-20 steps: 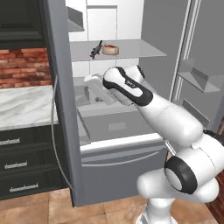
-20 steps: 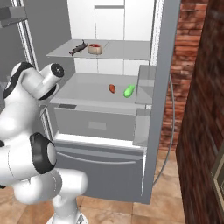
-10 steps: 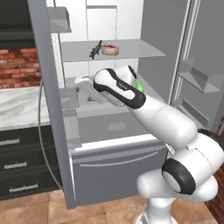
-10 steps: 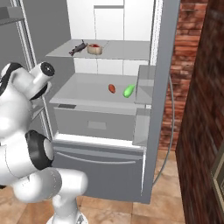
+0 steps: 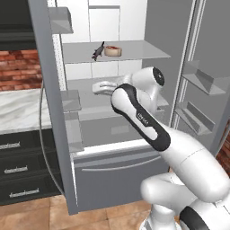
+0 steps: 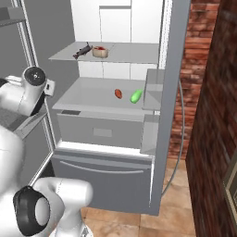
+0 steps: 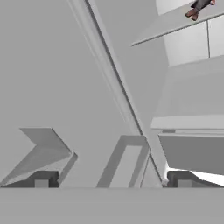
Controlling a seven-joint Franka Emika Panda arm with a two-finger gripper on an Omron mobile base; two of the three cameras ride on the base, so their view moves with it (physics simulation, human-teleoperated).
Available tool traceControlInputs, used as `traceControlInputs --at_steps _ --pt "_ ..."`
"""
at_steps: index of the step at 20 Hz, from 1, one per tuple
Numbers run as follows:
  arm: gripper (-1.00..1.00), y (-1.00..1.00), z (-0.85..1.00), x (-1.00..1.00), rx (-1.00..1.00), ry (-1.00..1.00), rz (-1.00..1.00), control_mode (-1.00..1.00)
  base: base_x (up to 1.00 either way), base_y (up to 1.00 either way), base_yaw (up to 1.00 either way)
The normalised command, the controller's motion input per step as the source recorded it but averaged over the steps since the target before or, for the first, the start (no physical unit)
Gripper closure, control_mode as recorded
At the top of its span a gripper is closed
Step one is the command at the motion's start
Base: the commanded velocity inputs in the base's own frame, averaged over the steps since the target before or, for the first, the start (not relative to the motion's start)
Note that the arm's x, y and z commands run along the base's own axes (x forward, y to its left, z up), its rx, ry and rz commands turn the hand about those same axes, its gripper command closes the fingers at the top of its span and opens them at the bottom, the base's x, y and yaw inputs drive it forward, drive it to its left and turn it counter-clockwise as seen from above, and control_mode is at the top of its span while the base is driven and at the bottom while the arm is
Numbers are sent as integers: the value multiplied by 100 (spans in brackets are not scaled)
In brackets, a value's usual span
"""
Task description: Gather the sweet potato and corn from the fridge and place them on a tray on the dining counter. Then gather the fish and steak from the fridge and place them on the other tray.
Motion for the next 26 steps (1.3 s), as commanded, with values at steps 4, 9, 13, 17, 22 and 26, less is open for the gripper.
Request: traceControlInputs --at_steps 4,9,13,17,22,26 --pt "-100 -86 40 -44 -21 -16 -10 -100 0 0 0" --pt "-100 -94 18 -41 -16 -4 -16 -100 0 0 0" --pt "-100 -78 1 -32 -10 0 -26 -100 0 0 0" --pt "-100 -50 -10 -25 -10 0 -21 -100 0 0 0" --pt "-100 -39 -37 -28 -11 1 -8 -100 0 0 0" --pt "-100 -13 -24 -23 -3 5 0 -100 0 0 0"
